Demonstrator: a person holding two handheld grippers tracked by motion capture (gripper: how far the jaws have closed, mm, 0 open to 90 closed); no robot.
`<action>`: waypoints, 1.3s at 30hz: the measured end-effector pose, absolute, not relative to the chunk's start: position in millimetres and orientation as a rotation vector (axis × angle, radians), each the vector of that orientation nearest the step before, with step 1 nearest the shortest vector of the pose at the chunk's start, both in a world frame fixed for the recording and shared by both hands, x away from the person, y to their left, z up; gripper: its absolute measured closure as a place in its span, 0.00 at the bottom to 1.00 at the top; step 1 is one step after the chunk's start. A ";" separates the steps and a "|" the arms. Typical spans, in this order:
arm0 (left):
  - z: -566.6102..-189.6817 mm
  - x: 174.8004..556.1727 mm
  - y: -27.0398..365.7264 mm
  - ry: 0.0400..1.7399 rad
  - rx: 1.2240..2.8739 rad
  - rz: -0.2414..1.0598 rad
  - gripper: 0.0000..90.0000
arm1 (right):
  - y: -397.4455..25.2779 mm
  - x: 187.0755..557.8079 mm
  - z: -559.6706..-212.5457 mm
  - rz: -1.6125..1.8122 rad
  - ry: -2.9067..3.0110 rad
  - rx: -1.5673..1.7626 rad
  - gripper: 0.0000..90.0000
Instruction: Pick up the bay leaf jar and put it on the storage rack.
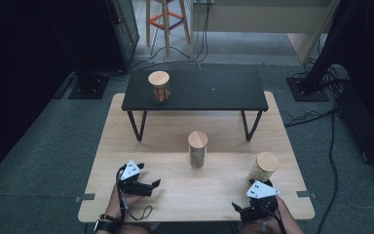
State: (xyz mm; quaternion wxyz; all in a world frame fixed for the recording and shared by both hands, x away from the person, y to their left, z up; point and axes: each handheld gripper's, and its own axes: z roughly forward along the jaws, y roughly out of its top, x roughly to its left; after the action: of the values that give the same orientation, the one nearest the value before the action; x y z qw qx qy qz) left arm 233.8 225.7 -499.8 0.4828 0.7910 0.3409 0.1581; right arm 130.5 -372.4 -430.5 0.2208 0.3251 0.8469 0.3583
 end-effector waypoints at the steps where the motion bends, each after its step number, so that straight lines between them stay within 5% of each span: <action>1: -499.9 233.0 225.7 0.833 1.925 0.388 0.01 | -371.2 132.4 -429.9 0.992 2.345 0.899 0.00; 39: -496.8 217.6 230.3 0.832 1.961 0.419 0.01 | -332.6 177.2 -397.9 1.010 2.369 0.915 0.01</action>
State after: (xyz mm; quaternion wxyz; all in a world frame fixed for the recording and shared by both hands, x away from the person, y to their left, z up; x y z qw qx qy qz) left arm 217.6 230.3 -496.8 0.4664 0.7991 0.3389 0.1705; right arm 177.2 -332.6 -397.9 0.2031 0.3278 0.8487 0.3619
